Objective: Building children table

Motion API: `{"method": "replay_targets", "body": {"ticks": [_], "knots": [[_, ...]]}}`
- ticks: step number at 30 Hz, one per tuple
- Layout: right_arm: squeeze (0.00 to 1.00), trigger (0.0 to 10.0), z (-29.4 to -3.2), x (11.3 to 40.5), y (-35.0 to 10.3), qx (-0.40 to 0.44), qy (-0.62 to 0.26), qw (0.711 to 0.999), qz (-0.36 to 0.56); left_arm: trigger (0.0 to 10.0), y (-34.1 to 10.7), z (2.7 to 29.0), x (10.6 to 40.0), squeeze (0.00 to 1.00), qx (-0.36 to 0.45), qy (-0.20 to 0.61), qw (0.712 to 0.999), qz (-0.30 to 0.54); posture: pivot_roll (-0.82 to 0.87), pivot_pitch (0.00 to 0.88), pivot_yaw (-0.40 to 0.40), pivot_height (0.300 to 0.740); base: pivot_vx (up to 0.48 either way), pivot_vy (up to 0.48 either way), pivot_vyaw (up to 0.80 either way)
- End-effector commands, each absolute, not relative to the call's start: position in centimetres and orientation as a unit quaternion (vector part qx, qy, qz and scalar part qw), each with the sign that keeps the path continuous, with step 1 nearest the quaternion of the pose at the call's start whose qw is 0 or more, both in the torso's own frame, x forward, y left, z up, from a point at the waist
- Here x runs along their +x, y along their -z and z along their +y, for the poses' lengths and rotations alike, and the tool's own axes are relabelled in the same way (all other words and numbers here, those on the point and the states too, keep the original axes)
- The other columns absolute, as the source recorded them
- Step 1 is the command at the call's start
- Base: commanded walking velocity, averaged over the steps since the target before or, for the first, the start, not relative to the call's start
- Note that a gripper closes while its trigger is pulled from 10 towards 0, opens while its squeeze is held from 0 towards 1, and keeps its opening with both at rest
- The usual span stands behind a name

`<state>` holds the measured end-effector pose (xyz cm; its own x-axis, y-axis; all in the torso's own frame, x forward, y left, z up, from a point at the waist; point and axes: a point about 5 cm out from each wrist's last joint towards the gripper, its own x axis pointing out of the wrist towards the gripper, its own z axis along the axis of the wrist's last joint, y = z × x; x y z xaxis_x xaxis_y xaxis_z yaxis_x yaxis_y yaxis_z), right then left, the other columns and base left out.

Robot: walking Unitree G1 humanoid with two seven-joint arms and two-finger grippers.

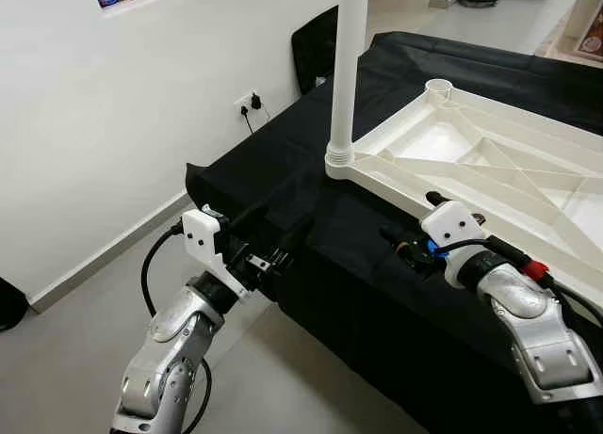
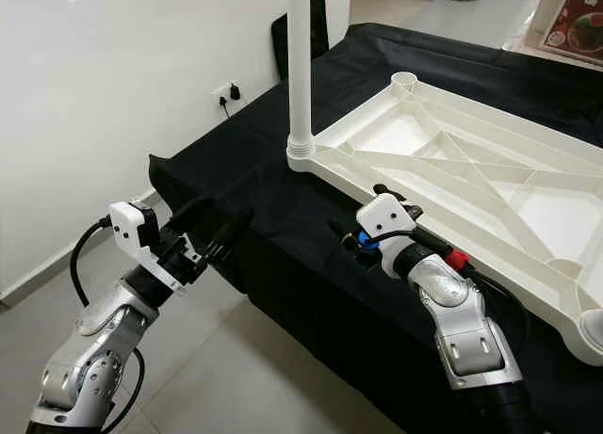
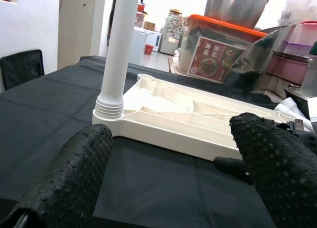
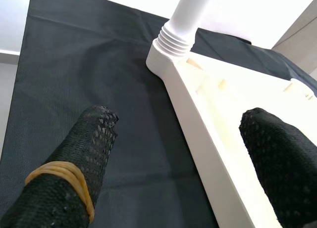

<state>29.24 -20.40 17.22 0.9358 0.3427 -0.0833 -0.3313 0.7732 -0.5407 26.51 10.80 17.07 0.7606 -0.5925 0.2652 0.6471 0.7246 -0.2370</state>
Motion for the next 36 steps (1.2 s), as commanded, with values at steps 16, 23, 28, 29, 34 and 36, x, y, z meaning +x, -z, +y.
{"method": "replay_targets", "body": {"ticks": [16, 23, 28, 29, 34, 36], "knots": [[0.00, 10.0, -20.00, 29.15, -16.96, -0.278, -0.186, 0.942, -0.011, 10.0, -16.95, 10.09, 26.62, 0.00, -0.151, 0.349, 0.921, -0.084, -0.13, 0.076, 0.054, 0.740, 0.000, 0.000, 0.00], [0.00, 10.0, -20.16, 29.29, -17.13, -0.281, -0.183, 0.942, -0.013, 10.0, -17.07, 9.94, 26.66, 0.00, -0.151, 0.351, 0.920, -0.087, -0.13, 0.071, 0.045, 0.740, 0.000, 0.000, 0.00], [0.00, 10.0, -20.16, 29.29, -17.13, -0.281, -0.183, 0.942, -0.013, 10.0, -17.07, 9.94, 26.66, 0.00, -0.151, 0.351, 0.920, -0.087, -0.13, 0.071, 0.045, 0.740, 0.000, 0.000, 0.00], [0.00, 10.0, -20.16, 29.29, -17.13, -0.281, -0.183, 0.942, -0.013, 10.0, -17.07, 9.94, 26.66, 0.00, -0.151, 0.351, 0.920, -0.087, -0.13, 0.071, 0.045, 0.740, 0.000, 0.000, 0.00], [0.00, 10.0, -19.88, 29.38, -17.06, -0.279, -0.188, 0.942, -0.014, 10.0, -17.05, 9.99, 26.54, 0.00, -0.151, 0.348, 0.921, -0.088, -0.12, 0.073, 0.034, 0.740, 0.000, 0.000, 0.00], [0.00, 10.0, -19.56, 29.46, -17.09, -0.277, -0.194, 0.941, -0.015, 10.0, -16.96, 10.07, 26.40, 0.00, -0.149, 0.346, 0.922, -0.087, -0.12, 0.071, 0.034, 0.740, 0.000, 0.000, 0.00]]}}
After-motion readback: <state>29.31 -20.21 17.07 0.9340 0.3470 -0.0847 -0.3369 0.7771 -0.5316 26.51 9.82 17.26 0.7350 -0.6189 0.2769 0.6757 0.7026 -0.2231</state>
